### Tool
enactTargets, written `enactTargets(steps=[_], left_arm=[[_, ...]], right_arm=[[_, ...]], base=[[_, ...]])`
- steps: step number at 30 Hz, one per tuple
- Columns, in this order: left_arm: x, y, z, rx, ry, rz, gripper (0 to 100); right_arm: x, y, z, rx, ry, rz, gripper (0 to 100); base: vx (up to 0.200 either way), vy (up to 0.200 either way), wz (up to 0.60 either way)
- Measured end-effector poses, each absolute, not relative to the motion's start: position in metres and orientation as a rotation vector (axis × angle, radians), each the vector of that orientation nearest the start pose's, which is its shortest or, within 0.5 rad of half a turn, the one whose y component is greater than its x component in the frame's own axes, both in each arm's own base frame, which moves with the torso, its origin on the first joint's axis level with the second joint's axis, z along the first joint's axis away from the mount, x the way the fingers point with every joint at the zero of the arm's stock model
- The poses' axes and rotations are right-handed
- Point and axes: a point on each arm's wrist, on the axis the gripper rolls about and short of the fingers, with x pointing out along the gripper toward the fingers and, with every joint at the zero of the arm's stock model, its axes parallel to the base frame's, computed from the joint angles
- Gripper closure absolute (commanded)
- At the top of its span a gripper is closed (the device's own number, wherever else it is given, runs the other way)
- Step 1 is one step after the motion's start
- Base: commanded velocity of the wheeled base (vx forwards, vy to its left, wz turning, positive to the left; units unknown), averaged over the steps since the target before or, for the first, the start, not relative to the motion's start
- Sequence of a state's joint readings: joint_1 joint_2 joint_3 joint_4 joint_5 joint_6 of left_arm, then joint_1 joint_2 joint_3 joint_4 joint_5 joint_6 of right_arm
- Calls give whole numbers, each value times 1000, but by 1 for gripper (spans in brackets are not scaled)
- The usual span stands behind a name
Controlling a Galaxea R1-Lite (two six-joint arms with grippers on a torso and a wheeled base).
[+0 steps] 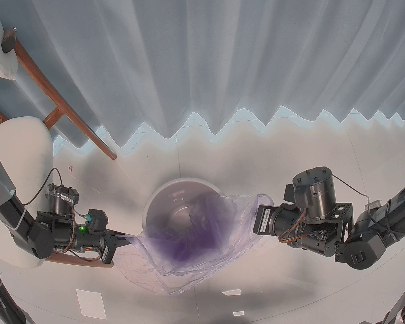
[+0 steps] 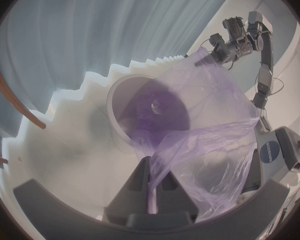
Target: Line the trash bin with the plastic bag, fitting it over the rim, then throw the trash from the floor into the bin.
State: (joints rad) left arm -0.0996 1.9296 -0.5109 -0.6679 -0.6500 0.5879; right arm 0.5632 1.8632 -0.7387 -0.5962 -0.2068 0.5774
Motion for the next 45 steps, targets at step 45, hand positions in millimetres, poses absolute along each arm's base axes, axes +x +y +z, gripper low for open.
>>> enactTargets(steps=[45], left_arm=[[297, -73, 130, -624, 585, -138, 100]], right_arm=[[358, 116, 142, 187, 749, 274, 100]], base=[[0, 0, 0]])
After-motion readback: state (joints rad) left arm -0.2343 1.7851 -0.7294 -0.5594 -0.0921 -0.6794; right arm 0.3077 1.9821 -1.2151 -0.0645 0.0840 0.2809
